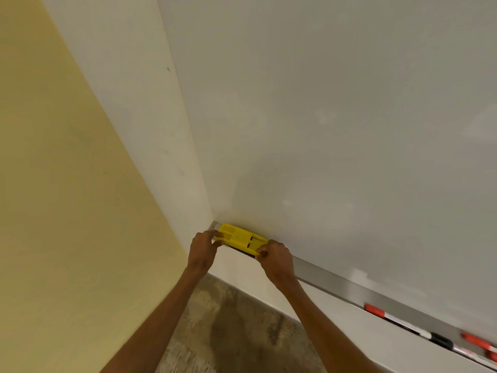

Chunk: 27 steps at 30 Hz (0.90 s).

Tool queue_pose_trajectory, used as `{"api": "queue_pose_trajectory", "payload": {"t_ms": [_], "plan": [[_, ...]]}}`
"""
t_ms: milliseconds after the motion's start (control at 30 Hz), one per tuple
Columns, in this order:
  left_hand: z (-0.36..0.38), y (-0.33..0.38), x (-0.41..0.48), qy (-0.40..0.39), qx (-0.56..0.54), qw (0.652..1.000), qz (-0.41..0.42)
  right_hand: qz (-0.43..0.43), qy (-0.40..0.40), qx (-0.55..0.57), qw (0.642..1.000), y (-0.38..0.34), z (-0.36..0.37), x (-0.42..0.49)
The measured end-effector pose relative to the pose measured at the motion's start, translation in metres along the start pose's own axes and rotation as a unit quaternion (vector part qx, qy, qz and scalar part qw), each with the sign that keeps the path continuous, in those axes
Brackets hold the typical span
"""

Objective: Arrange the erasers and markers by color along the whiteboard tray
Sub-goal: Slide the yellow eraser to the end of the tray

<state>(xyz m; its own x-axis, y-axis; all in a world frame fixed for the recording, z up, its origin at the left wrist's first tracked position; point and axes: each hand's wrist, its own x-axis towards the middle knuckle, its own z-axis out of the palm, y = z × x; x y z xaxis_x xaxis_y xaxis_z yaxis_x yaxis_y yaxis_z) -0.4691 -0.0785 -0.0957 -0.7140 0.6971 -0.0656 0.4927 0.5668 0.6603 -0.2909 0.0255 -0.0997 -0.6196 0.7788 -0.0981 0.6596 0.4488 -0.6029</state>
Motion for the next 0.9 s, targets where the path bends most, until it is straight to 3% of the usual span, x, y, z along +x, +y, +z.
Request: {"api": "queue_pose_trajectory", "payload": {"t_ms": [600, 900], "plan": [[0.006, -0.013, 0.017, 0.000, 0.053, 0.998, 0.036, 0.018, 0.009, 0.002, 1.000, 0.002, 0.026, 0.012], [0.023, 0.027, -0.015, 0.016, 0.024, 0.997, 0.076, 0.075, 0.084, 0.038, 0.993, 0.044, -0.009, -0.030]]}}
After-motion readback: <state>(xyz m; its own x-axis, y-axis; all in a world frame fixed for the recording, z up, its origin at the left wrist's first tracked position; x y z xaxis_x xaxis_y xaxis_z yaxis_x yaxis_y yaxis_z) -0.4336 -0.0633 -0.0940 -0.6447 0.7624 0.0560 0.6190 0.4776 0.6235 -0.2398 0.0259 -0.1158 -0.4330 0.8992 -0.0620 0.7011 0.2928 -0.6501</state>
